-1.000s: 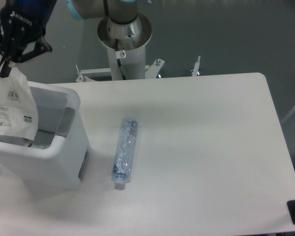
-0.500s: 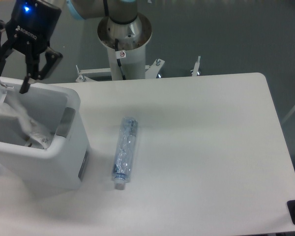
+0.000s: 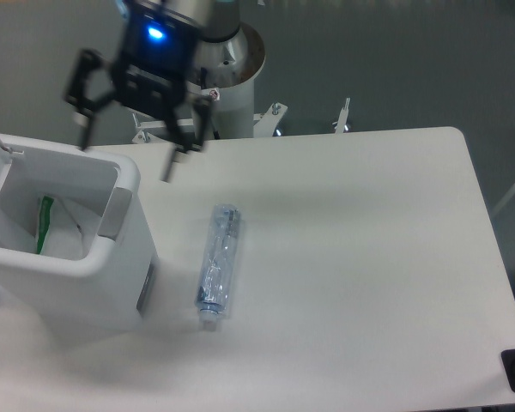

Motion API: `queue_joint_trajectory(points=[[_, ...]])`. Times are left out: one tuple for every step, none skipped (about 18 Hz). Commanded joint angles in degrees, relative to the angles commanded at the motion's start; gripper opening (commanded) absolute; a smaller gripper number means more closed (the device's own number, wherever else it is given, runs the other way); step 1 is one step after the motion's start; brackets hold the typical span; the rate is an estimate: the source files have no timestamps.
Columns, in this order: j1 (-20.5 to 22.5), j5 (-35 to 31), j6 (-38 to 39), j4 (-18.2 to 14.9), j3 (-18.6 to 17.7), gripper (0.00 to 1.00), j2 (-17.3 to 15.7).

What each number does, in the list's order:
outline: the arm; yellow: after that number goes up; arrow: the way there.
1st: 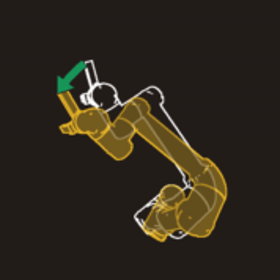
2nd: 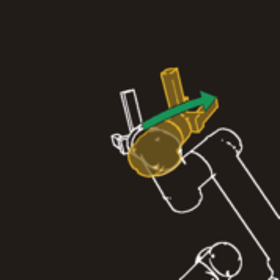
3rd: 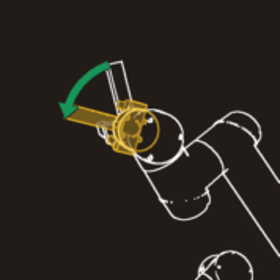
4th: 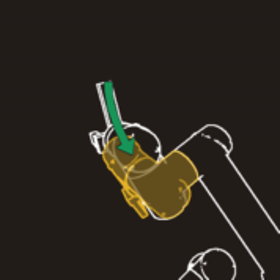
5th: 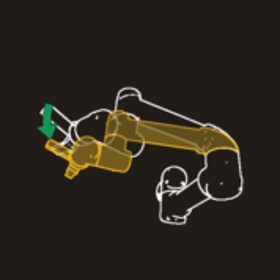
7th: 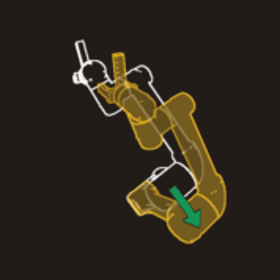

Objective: Place the trash in the trash can
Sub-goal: 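Move the open gripper over the clear water bottle and lower it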

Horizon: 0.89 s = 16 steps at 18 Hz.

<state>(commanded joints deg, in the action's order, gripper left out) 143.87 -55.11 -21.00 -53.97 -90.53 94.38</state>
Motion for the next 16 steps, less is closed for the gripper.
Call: queue_joint_trajectory(points=[[0.53,-0.09,-0.53,-0.09,0.79,1.0,1.93],[0.97,-0.09,-0.71,-0.09,1.49,1.0,3.87],[1.41,-0.09,-0.71,-0.09,2.11,1.0,5.8],[1.5,-0.18,-0.8,-0.17,2.72,1.0,7.65],[1.76,-0.09,-1.58,-0.09,3.34,1.0,9.32],[2.2,-0.09,-2.81,-0.17,4.04,1.0,10.9],[2.29,-0.09,-3.78,-0.17,4.74,1.0,12.83],[2.29,-0.26,-3.79,-0.44,5.45,1.0,14.24],[2.29,-0.35,-3.87,-0.53,5.45,1.0,15.39],[2.29,-0.61,-3.96,-0.53,5.1,1.0,16.18],[2.29,-1.4,-4.05,-0.61,5.01,1.0,17.15],[2.29,-2.54,-4.14,-0.79,4.93,1.0,18.03],[2.12,-3.68,-4.14,-0.88,5.01,1.0,18.82],[1.86,-4.65,-4.14,-0.97,5.01,1.0,19.52],[1.68,-5.36,-4.05,-1.23,5.01,1.0,20.05],[1.07,-5.97,-4.14,-2.45,5.01,1.0,20.58]])
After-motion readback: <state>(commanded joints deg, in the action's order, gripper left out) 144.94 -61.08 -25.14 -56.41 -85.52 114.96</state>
